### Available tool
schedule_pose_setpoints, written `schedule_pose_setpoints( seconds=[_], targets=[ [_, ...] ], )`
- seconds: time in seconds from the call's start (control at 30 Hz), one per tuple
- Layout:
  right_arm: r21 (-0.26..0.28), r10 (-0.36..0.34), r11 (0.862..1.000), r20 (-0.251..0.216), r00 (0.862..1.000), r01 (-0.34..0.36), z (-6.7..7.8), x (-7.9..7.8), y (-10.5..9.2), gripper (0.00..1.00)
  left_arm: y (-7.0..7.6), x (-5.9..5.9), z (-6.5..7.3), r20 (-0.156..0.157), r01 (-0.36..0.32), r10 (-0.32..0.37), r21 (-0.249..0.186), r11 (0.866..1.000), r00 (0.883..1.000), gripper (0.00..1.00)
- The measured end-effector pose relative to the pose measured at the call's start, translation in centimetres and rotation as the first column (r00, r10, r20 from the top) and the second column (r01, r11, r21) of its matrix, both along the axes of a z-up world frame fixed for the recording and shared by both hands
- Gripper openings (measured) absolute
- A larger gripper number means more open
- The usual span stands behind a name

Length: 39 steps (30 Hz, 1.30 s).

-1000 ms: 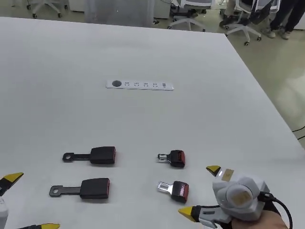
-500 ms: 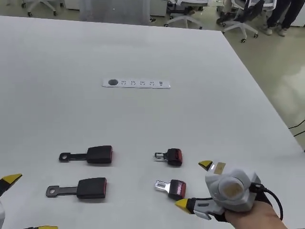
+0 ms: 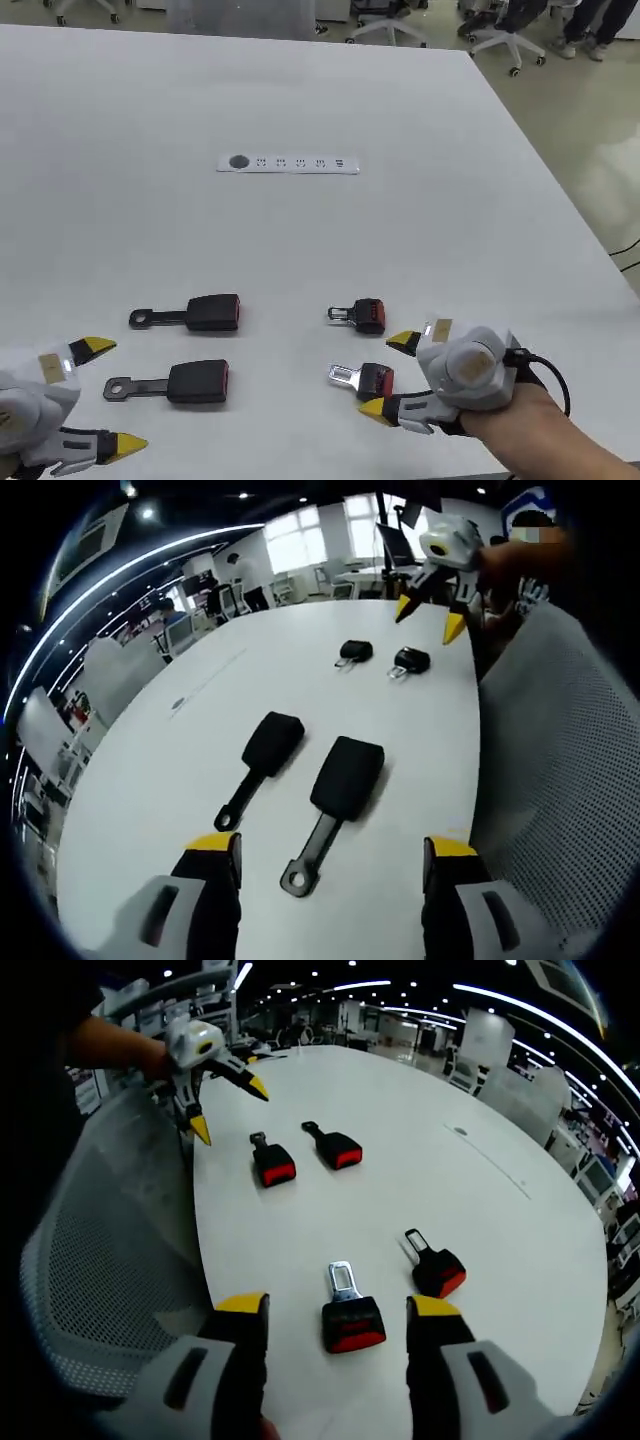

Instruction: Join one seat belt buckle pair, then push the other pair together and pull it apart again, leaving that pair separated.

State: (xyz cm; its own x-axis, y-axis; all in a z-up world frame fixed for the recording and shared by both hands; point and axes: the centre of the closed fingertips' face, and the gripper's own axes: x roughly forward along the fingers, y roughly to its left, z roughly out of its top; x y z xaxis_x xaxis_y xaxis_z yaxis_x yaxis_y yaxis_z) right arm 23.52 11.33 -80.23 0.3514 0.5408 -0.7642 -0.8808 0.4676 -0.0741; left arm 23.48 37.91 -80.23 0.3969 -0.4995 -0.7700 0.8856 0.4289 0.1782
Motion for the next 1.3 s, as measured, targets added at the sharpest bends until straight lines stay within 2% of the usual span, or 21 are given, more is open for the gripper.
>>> schedule_pose_setpoints(
  seconds=[0.07, 0.13, 0.17, 0.33, 0.4, 0.5, 0.57, 0.63, 0.77, 0.83, 0.87, 0.9, 0.93, 1.0, 1.07, 1.13, 1.17, 1.2, 1.3],
  targets=[
    [-0.014, 0.008, 1.000, -0.007, 1.000, -0.008, -0.4, -0.1, -0.1, 0.54, -0.9, 0.3, -0.2, -0.011, -0.002, 0.001, -0.019, 1.000, 1.000, 0.71],
    [-0.026, 0.021, 0.999, -0.018, 1.000, -0.022, -1.0, -0.3, -0.2, 0.55, -1.8, 0.5, -0.5, -0.004, 0.055, -0.055, 0.012, 0.998, 0.998, 0.69],
    [-0.025, 0.023, 0.999, -0.022, 0.999, -0.024, -1.2, -0.4, -0.2, 0.55, -1.7, 0.6, -0.6, -0.009, 0.058, -0.058, 0.014, 0.998, 0.998, 0.68],
    [-0.051, 0.043, 0.998, -0.052, 0.998, -0.046, -2.6, -0.7, -0.1, 0.54, -3.5, 1.5, -1.6, -0.032, 0.095, -0.095, 0.002, 0.995, 0.995, 0.62],
    [-0.071, 0.046, 0.996, -0.040, 0.998, -0.049, -2.9, -0.4, -0.3, 0.50, -4.2, 1.7, -1.9, -0.036, 0.117, -0.117, 0.004, 0.993, 0.992, 0.60],
    [-0.123, 0.060, 0.991, -0.024, 0.998, -0.062, -3.6, 0.1, -0.8, 0.44, -4.2, 2.0, -3.3, -0.052, 0.161, -0.159, 0.040, 0.986, 0.986, 0.56],
    [-0.117, 0.038, 0.992, -0.047, 0.998, -0.043, -3.9, 0.4, -0.9, 0.44, -4.3, 1.9, -3.9, -0.081, 0.165, -0.160, 0.060, 0.984, 0.984, 0.52],
    [-0.103, 0.041, 0.994, -0.044, 0.998, -0.045, -3.9, 1.0, -0.7, 0.44, -4.1, 2.1, -4.5, -0.097, 0.167, -0.159, 0.078, 0.983, 0.982, 0.47],
    [-0.097, 0.049, 0.994, -0.060, 0.997, -0.054, -4.1, 1.6, -0.7, 0.44, -4.3, 2.8, -4.7, -0.093, 0.166, -0.159, 0.079, 0.983, 0.983, 0.44],
    [-0.111, 0.055, 0.992, -0.078, 0.995, -0.064, -4.5, 1.7, -0.9, 0.44, -4.3, 2.9, -4.9, -0.111, 0.167, -0.157, 0.084, 0.982, 0.981, 0.40],
    [-0.116, 0.067, 0.990, -0.095, 0.993, -0.078, -4.7, 1.5, -0.9, 0.44, -4.4, 2.9, -5.0, -0.127, 0.164, -0.154, 0.070, 0.984, 0.980, 0.38],
    [-0.126, 0.083, 0.987, -0.112, 0.990, -0.097, -5.0, 1.2, -0.9, 0.43, -4.5, 3.1, -5.0, -0.126, 0.163, -0.154, 0.071, 0.984, 0.980, 0.36],
    [-0.139, 0.094, 0.984, -0.105, 0.990, -0.108, -5.2, 1.3, -1.0, 0.43, -4.5, 3.0, -5.1, -0.136, 0.171, -0.160, 0.072, 0.983, 0.978, 0.35],
    [-0.154, 0.110, 0.980, -0.107, 0.988, -0.126, -5.5, 1.3, -1.2, 0.42, -4.7, 3.0, -5.1, -0.139, 0.192, -0.180, 0.078, 0.978, 0.974, 0.35],
    [-0.158, 0.115, 0.978, -0.120, 0.986, -0.133, -5.9, 1.3, -1.4, 0.39, -4.6, 3.0, -5.5, -0.140, 0.224, -0.208, 0.111, 0.968, 0.968, 0.34],
    [-0.164, 0.103, 0.979, -0.133, 0.986, -0.124, -6.5, 1.2, -1.7, 0.37, -4.7, 2.9, -5.5, -0.144, 0.228, -0.210, 0.126, 0.966, 0.967, 0.34],
    [-0.159, 0.101, 0.980, -0.134, 0.986, -0.122, -6.6, 1.2, -1.8, 0.37, -4.7, 2.9, -5.6, -0.138, 0.236, -0.217, 0.134, 0.963, 0.966, 0.34],
    [-0.109, 0.059, 0.991, -0.145, 0.988, -0.075, -6.5, 1.2, -1.3, 0.37, -4.8, 2.9, -5.6, -0.138, 0.241, -0.222, 0.135, 0.961, 0.965, 0.34],
    [-0.110, 0.089, 0.989, -0.127, 0.988, -0.103, -6.3, 1.3, -1.4, 0.37, -4.9, 2.9, -5.6, -0.134, 0.255, -0.237, 0.136, 0.957, 0.962, 0.34]
  ],
)
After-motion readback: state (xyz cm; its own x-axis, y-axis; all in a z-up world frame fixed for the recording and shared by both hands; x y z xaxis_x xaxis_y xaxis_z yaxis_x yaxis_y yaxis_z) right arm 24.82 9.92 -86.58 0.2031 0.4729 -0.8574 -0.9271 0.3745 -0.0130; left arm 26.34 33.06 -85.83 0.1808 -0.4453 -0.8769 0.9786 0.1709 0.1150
